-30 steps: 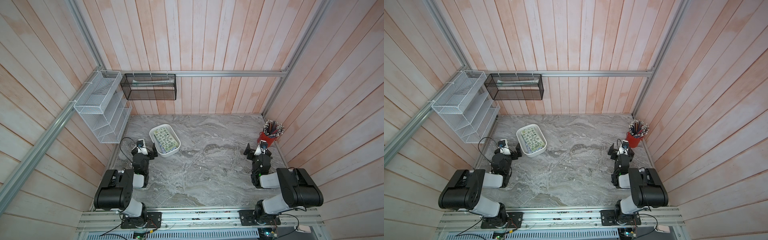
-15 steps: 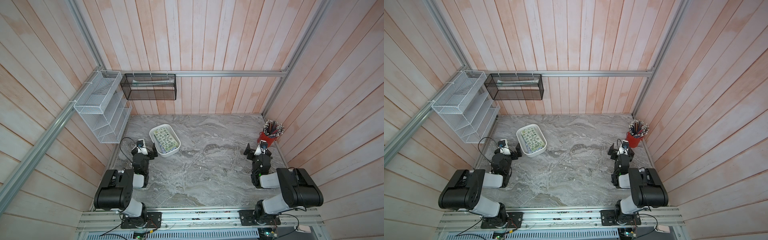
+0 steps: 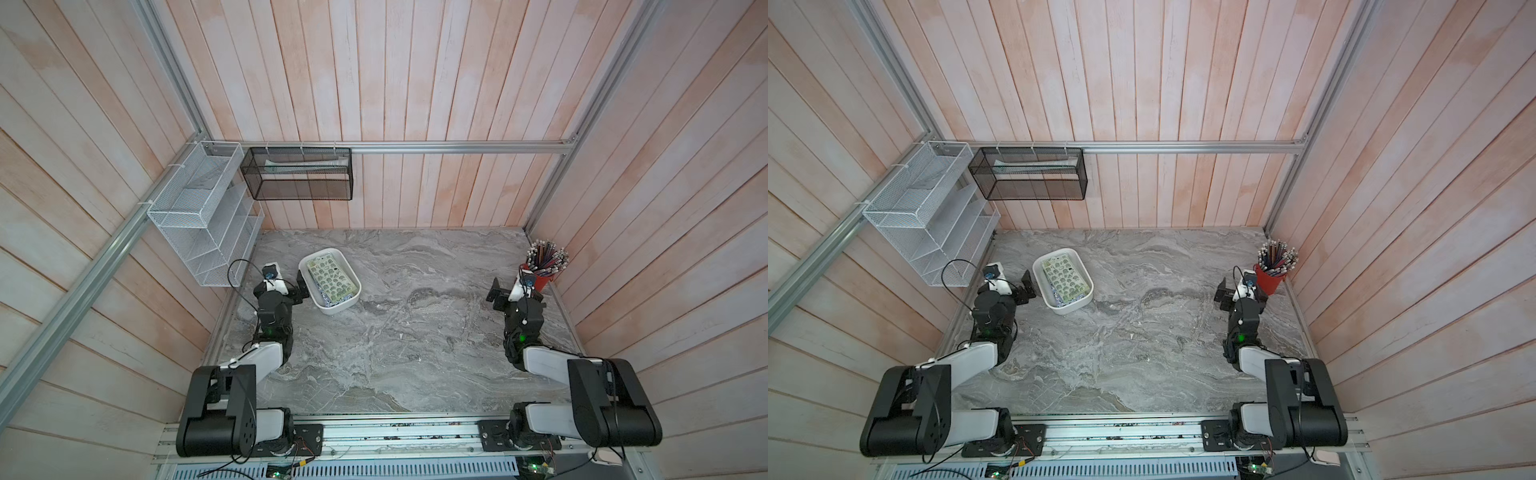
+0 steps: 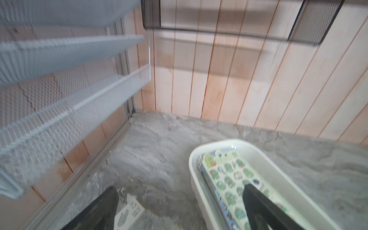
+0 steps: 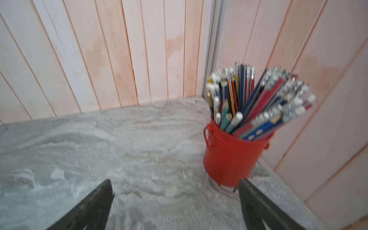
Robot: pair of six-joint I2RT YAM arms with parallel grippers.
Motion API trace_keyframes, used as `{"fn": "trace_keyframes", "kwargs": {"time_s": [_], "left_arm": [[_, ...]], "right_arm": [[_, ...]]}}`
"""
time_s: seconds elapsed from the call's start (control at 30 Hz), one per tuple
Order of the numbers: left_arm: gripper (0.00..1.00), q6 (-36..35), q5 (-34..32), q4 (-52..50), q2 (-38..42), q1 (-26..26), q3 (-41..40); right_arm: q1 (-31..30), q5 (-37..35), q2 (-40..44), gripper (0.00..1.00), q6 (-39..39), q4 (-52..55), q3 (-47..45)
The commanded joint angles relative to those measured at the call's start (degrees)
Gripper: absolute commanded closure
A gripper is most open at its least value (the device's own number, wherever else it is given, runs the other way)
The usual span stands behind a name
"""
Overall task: Take the stickers out of the storage box
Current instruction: Move the storage box to the center of the board.
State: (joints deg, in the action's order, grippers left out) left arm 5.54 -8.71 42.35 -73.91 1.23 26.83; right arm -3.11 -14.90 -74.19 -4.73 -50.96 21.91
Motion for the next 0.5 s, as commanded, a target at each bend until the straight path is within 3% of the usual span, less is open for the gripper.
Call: {"fn": "trace_keyframes", "kwargs": {"time_s": [0.0, 0.1, 0.23, 0.33, 0.47], "left_arm": [[0.01, 6.0, -2.06, -17.48, 3.52, 0.26, 6.86], [0.07, 11.38, 0.7, -31.98, 3.05, -0.46, 15.55], [0.11, 18.66, 1.86, -50.25, -3.19, -1.23, 26.66], [0.15, 22.23, 5.3, -58.02, -8.78, -1.15, 31.63], [0.18, 24.78, 5.62, -62.44, -13.41, -0.97, 34.75]], "right_arm": [[-1.29, 2.8, 3.9, 0.01, -5.83, 16.83, 6.12], [-4.42, 5.66, 4.81, 0.01, -8.03, 24.69, 12.12], [-11.06, 8.38, 2.57, 0.01, -8.63, 35.88, 21.83], [-15.05, 15.13, 0.28, 0.01, -10.02, 40.15, 26.48], [-19.9, 17.97, -1.79, 0.01, -11.79, 42.25, 28.91]]}}
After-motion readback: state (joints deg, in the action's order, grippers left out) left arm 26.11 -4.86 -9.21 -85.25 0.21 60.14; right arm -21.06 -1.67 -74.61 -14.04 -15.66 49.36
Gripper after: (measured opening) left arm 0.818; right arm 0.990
